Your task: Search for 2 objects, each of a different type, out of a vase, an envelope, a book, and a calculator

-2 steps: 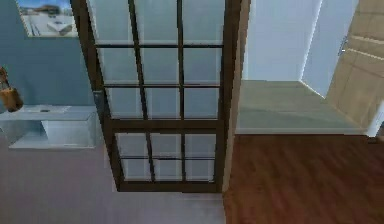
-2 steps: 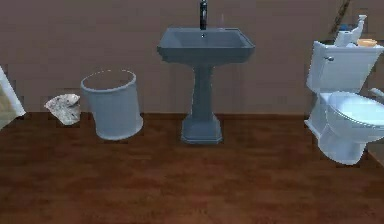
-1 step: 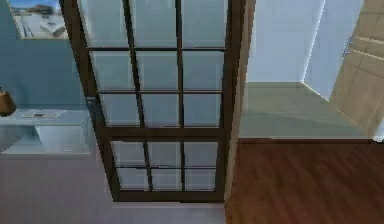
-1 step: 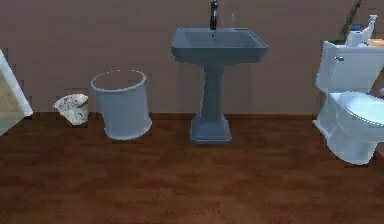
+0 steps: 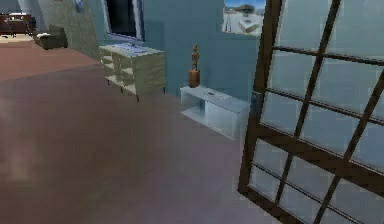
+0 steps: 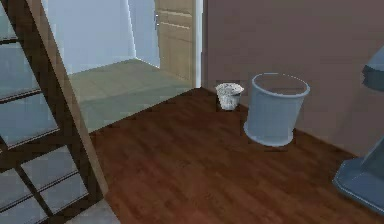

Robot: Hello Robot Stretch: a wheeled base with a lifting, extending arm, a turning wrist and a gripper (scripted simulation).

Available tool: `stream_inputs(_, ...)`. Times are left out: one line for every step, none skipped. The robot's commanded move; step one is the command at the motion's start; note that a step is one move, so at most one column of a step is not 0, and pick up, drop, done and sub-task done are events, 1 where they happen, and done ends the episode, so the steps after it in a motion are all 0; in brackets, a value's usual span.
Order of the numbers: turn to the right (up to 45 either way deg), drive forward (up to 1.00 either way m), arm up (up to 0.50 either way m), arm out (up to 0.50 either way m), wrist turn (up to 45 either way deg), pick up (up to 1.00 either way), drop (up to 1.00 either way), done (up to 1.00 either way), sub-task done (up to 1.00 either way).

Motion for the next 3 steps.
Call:
stream_inputs(-21.0, 0.0, 0.0, 0.0, 0.0, 0.0, 0.0, 0.0, 0.0)
stream_inputs(0.0, 1.0, 0.0, 0.0, 0.0, 0.0, 0.0, 0.0, 0.0)
stream_inputs(0.0, 1.0, 0.0, 0.0, 0.0, 0.0, 0.0, 0.0, 0.0)
